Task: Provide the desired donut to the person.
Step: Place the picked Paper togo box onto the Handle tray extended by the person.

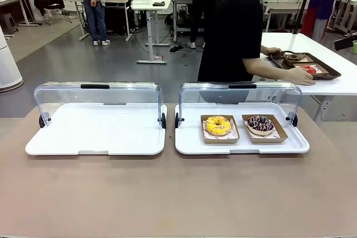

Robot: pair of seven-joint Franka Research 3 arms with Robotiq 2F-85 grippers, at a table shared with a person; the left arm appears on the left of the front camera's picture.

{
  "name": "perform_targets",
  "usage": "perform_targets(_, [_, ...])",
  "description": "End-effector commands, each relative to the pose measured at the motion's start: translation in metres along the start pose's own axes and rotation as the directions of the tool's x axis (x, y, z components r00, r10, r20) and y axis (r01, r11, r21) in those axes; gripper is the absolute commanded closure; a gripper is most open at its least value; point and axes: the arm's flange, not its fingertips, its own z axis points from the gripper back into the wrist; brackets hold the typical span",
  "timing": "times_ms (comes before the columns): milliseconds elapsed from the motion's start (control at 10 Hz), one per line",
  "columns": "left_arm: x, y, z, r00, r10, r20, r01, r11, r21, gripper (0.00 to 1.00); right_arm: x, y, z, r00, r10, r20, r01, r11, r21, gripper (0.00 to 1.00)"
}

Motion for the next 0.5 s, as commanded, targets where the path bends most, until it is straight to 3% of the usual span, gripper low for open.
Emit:
perform_targets(0, [0.011,0.002,0.003,1.0,0.017,0.022,-0.017,1.0,0.014,0.0,0.002,0.001,0.0,1.0,0.008,0.014,-0.008,1.0,0.004,0.0])
perform_targets(400, [0.028,0.007,0.001,1.0,0.014,-0.015,-0.015,0.996,-0.082,0.0,0.002,0.001,0.0,1.0,0.008,0.014,-0.008,1.0,0.004,0.0])
